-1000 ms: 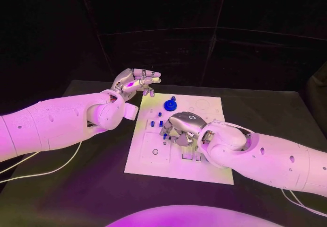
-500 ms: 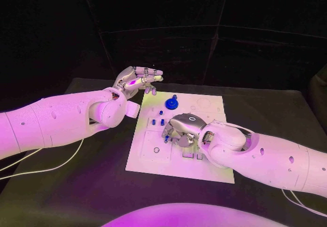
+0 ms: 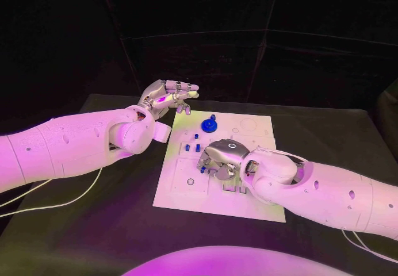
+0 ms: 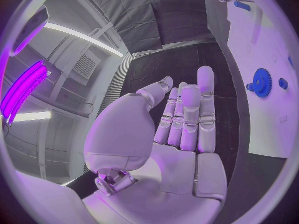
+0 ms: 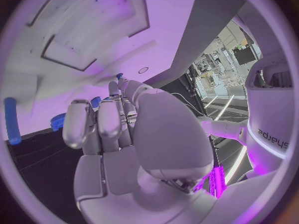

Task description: Assemble the parts on the task board

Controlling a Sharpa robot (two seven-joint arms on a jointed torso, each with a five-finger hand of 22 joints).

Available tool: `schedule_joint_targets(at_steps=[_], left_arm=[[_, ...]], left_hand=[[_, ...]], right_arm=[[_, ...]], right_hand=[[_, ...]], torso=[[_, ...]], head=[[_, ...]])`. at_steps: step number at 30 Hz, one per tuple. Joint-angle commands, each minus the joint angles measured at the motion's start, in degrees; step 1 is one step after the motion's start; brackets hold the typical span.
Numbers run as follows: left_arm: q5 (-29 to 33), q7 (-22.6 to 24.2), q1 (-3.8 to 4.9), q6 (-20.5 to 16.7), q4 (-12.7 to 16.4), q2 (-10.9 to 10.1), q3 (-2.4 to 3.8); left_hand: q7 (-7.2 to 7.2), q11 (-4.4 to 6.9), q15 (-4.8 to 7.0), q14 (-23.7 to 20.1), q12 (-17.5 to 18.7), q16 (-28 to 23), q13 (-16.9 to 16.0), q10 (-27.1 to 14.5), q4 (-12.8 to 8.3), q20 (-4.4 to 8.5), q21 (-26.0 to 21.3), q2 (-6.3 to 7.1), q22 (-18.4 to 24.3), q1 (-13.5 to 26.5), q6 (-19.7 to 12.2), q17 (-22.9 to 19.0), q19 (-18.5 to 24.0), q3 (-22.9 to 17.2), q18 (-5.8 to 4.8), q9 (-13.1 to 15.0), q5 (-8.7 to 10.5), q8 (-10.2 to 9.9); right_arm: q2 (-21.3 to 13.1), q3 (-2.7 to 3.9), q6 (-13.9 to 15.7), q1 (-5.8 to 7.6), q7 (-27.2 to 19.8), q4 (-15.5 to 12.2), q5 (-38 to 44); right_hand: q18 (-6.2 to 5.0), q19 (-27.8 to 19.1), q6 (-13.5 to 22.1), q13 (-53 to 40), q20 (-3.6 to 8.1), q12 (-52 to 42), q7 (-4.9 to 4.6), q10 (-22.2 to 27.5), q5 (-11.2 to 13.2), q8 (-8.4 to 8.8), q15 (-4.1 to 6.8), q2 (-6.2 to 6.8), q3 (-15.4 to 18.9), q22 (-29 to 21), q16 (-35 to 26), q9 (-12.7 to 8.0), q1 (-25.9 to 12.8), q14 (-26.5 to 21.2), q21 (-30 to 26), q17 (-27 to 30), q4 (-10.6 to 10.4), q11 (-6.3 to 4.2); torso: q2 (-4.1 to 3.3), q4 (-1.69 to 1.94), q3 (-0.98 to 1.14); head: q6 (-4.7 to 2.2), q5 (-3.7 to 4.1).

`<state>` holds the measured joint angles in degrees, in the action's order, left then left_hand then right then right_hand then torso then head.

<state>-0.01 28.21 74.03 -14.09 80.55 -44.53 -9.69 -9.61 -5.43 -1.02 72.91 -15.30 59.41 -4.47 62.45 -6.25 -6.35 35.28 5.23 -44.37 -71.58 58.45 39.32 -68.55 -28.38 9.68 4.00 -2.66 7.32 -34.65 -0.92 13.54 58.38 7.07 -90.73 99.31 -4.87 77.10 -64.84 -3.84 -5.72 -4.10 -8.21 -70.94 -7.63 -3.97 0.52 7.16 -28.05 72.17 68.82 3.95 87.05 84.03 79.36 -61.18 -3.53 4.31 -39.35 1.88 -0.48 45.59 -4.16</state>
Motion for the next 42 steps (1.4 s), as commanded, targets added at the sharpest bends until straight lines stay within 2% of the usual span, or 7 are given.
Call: schedule_joint_targets(at_steps=[1, 9, 17, 24, 33, 37, 42], left_arm=[[0.21, 0.15, 0.1, 0.62, 0.03, 0.02, 0.06], [0.21, 0.09, 0.11, 0.63, -0.05, 0.0, 0.06], [0.21, -0.04, 0.11, 0.65, -0.14, -0.04, 0.06], [0.21, -0.19, 0.12, 0.76, -0.29, -0.08, 0.06], [0.21, -0.32, 0.12, 0.95, -0.45, -0.1, 0.05], [0.21, -0.45, 0.12, 1.0, -0.46, -0.26, 0.05], [0.21, -0.51, 0.12, 1.06, -0.41, -0.39, 0.04]], left_hand=[[-0.31, -0.32, 0.19, -0.38, -0.28, -0.2, -0.06, -0.19, 0.04, -0.19, -0.38, -0.37, 0.1, -0.12, -0.08, -0.06, 0.38, 0.3, 0.78, -0.08, -0.23, 0.25], [-0.33, -0.34, 0.16, -0.48, -0.36, -0.3, -0.07, -0.25, 0.09, -0.21, -0.52, -0.41, 0.2, -0.06, -0.1, -0.25, 0.41, 0.45, 0.78, -0.09, -0.22, 0.26], [-0.33, -0.34, 0.16, -0.48, -0.36, -0.3, -0.07, -0.25, 0.09, -0.21, -0.52, -0.41, 0.2, -0.06, -0.1, -0.25, 0.41, 0.45, 0.78, -0.09, -0.22, 0.26], [-0.33, -0.34, 0.16, -0.48, -0.36, -0.3, -0.07, -0.25, 0.09, -0.21, -0.52, -0.41, 0.2, -0.06, -0.1, -0.25, 0.41, 0.45, 0.78, -0.09, -0.22, 0.26], [-0.34, -0.34, 0.15, -0.54, -0.39, -0.38, -0.07, -0.28, 0.12, -0.22, -0.58, -0.45, 0.25, -0.03, -0.11, -0.4, 0.42, 0.51, 0.78, -0.09, -0.22, 0.26], [-0.34, -0.34, 0.15, -0.54, -0.39, -0.38, -0.07, -0.28, 0.12, -0.22, -0.58, -0.45, 0.25, -0.03, -0.11, -0.4, 0.42, 0.51, 0.78, -0.09, -0.22, 0.26], [-0.34, -0.34, 0.15, -0.54, -0.39, -0.38, -0.07, -0.28, 0.12, -0.22, -0.58, -0.45, 0.25, -0.03, -0.11, -0.4, 0.42, 0.51, 0.78, -0.09, -0.22, 0.26]], right_arm=[[0.2, -0.11, -1.02, 0.03, 0.51, 0.07, 1.14], [0.52, -0.26, -1.88, 0.0, 0.75, 0.17, 1.76], [0.46, -0.37, -0.61, 0.0, 0.61, 0.32, 1.85], [-0.06, -0.4, 6.34, -0.01, -0.35, 0.1, 1.1], [-2.8, -0.39, 13.2, -0.04, -2.54, -2.19, -3.71], [-7.38, -0.19, 12.49, 0.21, -1.49, -5.68, -6.3], [-11.78, 0.59, 6.98, 2.23, 2.85, -7.31, -7.67]], right_hand=[[0.56, 0.49, -0.02, -0.03, -0.04, 0.2, -0.25, -0.08, -0.13, 0.11, -0.13, -0.11, -0.17, 0.02, 0.23, 0.07, -0.47, 1.27, 0.24, 0.0, 0.04, 0.1], [0.54, 0.43, 0.09, -0.03, -0.08, 0.22, -0.27, 0.04, 0.02, 0.13, -0.17, 0.06, -0.12, -0.04, 0.23, 0.06, -1.08, 1.25, 0.2, 0.11, 0.21, 0.12], [-0.35, -2.49, 5.28, 0.31, -1.33, 0.51, -1.43, 8.53, -1.11, 0.5, -1.68, 2.99, 3.65, -4.1, -1.91, -0.31, -6.73, 0.21, -2.54, 3.3, -0.7, 1.85], [-1.29, -5.27, 8.51, 0.11, -1.94, -0.37, -2.04, 12.68, -2.12, 0.42, -2.16, 2.49, 7.36, -8.52, -4.54, -0.22, -7.29, -0.76, -5.79, 6.96, 0.04, 2.57], [-1.38, -5.21, 8.23, -0.05, -1.85, -2.23, -1.95, 11.46, -3.23, 0.14, -1.98, 1.23, 7.9, -9.06, -5.14, -0.05, -6.52, -0.75, -6.26, 8.05, 0.65, 2.34], [-1.24, -4.62, 7.43, -0.02, -1.69, -3.07, -1.73, 10.44, -3.36, -0.07, -1.8, 1.02, 7.97, -8.5, -5.09, 0.05, -6.66, -0.65, -5.9, 8.12, 0.63, 2.09], [-1.35, -4.91, 7.94, 0.21, -1.56, -2.93, -1.41, 11.34, -3.12, 0.31, -1.7, 1.72, 9.03, -9.11, -5.34, -0.11, -7.52, -0.66, -6.34, 8.57, 0.39, 1.94]], torso=[[-0.02, 0.03, -0.01], [0.0, 0.01, 0.0], [0.02, -0.01, -0.02], [0.02, -0.03, 0.01], [0.05, -0.04, 0.06], [0.14, -0.14, -0.01], [0.09, -0.23, -0.04]], head=[[0.06, -0.06], [0.15, -0.15], [0.06, -0.08], [-0.19, 0.09], [-0.79, 0.66], [-1.24, 1.11], [-1.72, 1.89]])
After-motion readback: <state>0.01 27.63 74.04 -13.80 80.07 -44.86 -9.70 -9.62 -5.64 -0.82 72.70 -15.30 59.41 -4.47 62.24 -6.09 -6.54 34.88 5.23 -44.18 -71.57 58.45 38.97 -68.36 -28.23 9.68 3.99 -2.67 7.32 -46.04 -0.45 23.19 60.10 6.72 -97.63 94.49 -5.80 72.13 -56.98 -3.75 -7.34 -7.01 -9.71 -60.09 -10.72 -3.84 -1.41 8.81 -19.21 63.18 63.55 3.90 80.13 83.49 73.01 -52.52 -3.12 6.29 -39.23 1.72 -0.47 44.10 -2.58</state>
